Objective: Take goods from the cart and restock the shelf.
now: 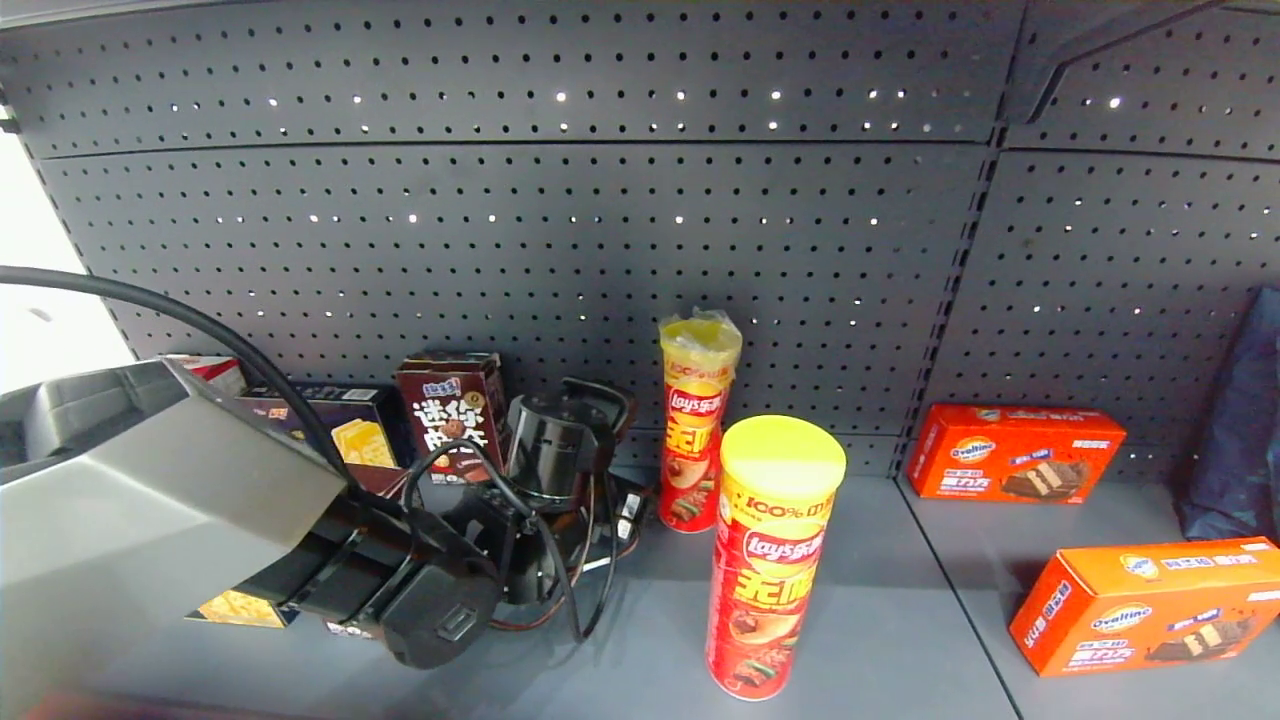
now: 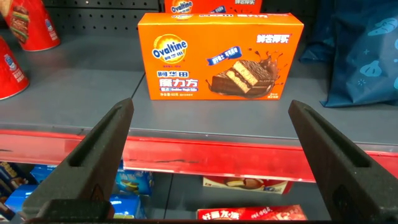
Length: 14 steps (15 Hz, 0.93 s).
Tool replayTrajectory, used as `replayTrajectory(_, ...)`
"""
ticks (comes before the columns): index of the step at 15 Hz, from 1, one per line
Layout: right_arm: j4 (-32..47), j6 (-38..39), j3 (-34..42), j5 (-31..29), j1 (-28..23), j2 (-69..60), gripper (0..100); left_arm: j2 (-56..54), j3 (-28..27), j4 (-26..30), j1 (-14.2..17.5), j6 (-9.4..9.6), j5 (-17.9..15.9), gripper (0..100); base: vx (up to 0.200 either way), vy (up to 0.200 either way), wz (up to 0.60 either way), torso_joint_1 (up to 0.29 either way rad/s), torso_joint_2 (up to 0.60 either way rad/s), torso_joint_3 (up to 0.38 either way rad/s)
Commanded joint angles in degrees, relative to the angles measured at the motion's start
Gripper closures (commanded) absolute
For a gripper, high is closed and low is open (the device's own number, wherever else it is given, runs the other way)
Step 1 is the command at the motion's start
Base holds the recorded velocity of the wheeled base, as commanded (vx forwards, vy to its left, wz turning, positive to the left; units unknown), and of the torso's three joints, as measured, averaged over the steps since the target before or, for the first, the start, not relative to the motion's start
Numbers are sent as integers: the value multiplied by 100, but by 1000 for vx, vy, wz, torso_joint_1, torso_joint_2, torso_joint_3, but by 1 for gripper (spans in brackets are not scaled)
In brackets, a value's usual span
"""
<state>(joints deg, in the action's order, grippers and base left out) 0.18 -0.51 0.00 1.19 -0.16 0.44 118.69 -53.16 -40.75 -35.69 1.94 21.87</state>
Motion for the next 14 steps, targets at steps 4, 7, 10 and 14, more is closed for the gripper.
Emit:
replayTrajectory(4, -1, -2, 0, 4, -2, 9, 0, 102, -45, -3, -8, 0, 1, 0, 0, 0, 0, 0, 0, 0)
replayTrajectory(7, -1, -2, 0, 4, -2, 9, 0, 181, -177, 6, -69, 0, 1, 0, 0, 0, 0, 0, 0, 0)
replayTrajectory(10, -1, -2, 0, 4, -2, 9, 0, 225, -282, 24, -131, 8, 1, 0, 0, 0, 0, 0, 0, 0)
replayTrajectory(14, -1, -2, 0, 4, -2, 9, 0, 234, -282, 24, -131, 0, 1, 0, 0, 0, 0, 0, 0, 0)
